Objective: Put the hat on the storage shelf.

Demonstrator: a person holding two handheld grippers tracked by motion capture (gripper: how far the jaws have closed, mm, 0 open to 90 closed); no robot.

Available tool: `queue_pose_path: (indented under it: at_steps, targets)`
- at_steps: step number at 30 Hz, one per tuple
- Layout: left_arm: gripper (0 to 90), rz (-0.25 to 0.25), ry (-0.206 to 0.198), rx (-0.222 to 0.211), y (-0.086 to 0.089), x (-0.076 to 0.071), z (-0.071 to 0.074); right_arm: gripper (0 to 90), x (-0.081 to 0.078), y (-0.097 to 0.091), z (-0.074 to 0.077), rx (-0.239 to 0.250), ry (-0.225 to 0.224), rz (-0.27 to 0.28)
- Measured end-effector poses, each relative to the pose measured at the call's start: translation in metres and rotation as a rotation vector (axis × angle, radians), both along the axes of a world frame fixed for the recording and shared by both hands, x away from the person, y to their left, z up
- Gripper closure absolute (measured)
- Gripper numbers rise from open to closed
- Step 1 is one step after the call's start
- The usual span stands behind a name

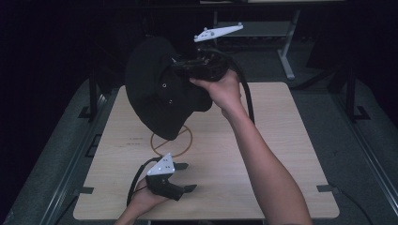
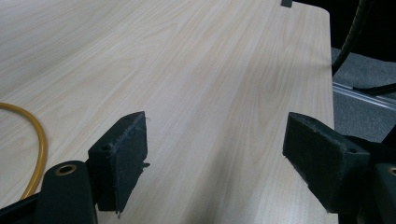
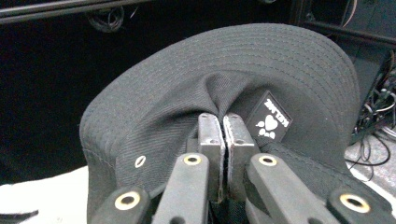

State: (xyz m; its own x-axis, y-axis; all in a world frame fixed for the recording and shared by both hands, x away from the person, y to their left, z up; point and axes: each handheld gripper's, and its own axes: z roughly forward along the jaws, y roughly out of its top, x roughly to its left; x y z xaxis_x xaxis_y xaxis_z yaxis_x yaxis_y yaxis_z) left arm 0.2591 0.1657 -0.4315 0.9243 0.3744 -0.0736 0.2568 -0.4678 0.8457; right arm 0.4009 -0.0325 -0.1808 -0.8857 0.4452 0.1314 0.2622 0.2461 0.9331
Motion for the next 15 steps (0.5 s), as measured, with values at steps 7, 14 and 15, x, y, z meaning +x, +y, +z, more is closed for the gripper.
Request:
queue_pose_path:
  at_steps: [7,14,15]
  targets:
    - [21.4,-0.013,0.001,0.006,-0.001,-0.001,0.000,87.5,0.010,0.020,-0.003,-0.037,0.012,0.021]
    - [21.5,-0.036,0.003,0.018,-0.007,-0.007,0.000,87.3,0.017,0.040,-0.006,-0.065,0.028,0.038]
    - [21.5,-0.043,0.002,0.023,-0.008,-0.007,0.000,87.3,0.018,0.043,-0.006,-0.072,0.030,0.039]
